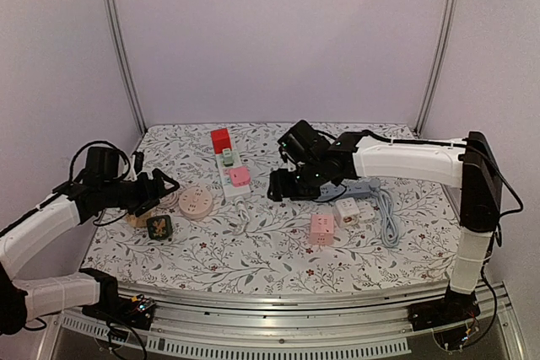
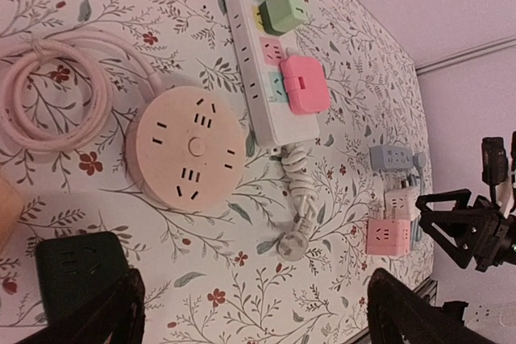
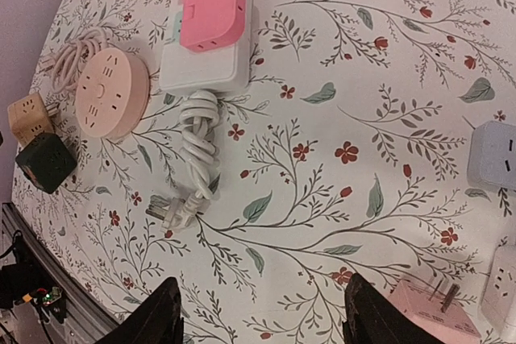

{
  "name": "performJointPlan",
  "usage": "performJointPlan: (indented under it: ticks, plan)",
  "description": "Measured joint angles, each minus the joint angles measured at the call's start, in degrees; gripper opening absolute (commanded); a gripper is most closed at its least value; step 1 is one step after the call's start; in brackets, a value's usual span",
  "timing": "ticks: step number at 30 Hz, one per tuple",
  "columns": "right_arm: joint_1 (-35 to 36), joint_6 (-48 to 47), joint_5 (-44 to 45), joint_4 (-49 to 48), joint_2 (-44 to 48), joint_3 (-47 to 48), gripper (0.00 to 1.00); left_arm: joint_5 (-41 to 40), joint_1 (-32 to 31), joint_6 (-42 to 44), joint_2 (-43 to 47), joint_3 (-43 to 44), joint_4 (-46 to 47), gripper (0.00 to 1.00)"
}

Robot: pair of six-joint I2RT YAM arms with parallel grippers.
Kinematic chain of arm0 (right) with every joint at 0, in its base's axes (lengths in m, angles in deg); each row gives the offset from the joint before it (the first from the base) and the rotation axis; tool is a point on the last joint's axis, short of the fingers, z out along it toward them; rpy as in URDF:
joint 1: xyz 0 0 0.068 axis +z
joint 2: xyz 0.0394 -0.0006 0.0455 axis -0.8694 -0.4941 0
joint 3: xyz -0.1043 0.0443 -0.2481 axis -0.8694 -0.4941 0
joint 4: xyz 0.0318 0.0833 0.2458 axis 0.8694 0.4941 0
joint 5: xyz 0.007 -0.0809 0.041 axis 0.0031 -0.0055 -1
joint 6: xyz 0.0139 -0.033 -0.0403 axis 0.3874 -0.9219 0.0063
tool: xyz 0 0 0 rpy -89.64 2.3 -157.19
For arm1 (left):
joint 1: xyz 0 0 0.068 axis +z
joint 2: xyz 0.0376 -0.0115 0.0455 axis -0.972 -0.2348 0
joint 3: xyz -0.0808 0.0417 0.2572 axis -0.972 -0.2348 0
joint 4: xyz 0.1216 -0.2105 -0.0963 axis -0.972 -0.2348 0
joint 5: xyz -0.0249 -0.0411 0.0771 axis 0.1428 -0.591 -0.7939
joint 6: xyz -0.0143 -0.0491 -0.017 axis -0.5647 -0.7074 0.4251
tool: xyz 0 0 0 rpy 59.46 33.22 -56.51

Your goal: Pull the plug off the socket

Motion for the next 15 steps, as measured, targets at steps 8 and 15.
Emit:
performJointPlan:
  ticks: [8, 15]
  plan:
    - [2.23, 0.39, -0.28, -0.46, -8.63, 5.11, 0.56, 0.94, -0.33, -0.46, 0.68, -0.5, 0.0, 0.94]
    - [3.69, -0.28, -0.66, -1.25, -14.78, 9.25, 0.52, 2.05, -0.37, -0.39, 0.66, -1.09, 0.17, 0.94]
